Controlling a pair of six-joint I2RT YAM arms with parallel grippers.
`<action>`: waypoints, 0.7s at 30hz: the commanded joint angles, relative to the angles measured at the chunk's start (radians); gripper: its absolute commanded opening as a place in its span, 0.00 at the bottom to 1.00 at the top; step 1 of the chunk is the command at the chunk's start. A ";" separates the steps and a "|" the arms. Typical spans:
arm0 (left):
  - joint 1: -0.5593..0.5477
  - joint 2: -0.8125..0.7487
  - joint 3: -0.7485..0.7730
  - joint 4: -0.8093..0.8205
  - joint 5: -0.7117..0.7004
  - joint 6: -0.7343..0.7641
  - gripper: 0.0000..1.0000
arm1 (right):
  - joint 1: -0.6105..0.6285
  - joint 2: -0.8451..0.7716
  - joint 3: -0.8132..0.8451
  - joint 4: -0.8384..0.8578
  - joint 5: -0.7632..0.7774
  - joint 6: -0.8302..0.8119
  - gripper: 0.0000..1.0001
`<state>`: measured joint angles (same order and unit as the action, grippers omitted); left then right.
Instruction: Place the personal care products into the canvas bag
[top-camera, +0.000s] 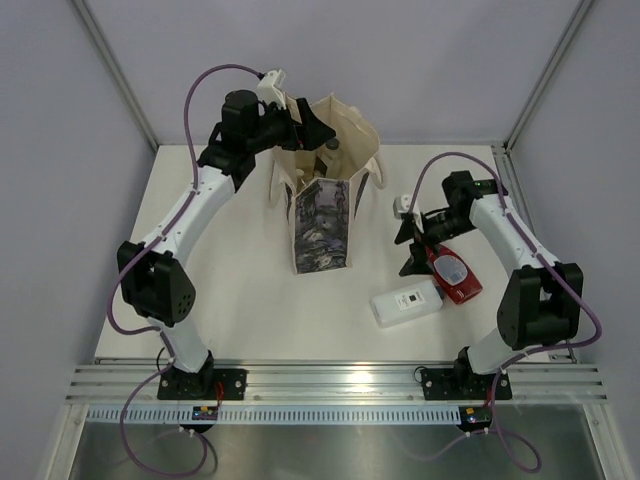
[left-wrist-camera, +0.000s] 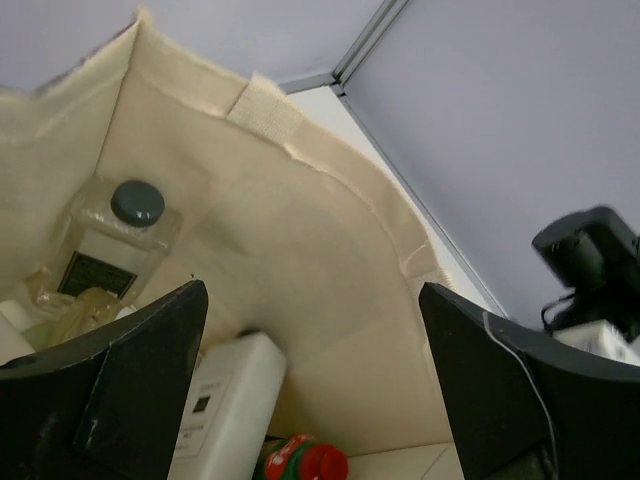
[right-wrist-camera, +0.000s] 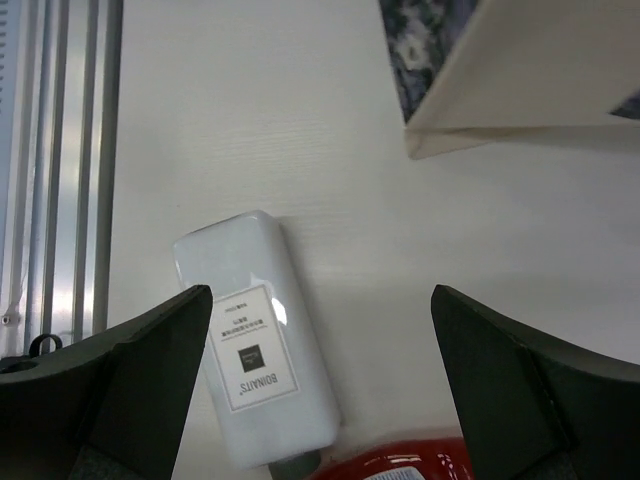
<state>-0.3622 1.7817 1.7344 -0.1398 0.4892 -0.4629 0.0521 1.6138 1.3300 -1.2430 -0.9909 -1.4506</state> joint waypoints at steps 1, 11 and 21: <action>-0.004 -0.088 0.004 0.033 -0.026 0.081 0.92 | 0.100 -0.132 -0.080 0.052 0.121 -0.024 1.00; -0.001 -0.342 -0.137 -0.112 -0.250 0.319 0.99 | 0.279 -0.173 -0.270 0.109 0.374 -0.110 1.00; 0.014 -0.766 -0.637 -0.113 -0.569 0.288 0.99 | 0.379 -0.124 -0.434 0.422 0.616 0.064 1.00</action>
<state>-0.3534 1.0859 1.2030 -0.2607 0.0860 -0.1661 0.4137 1.4734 0.9180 -0.9573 -0.4858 -1.4380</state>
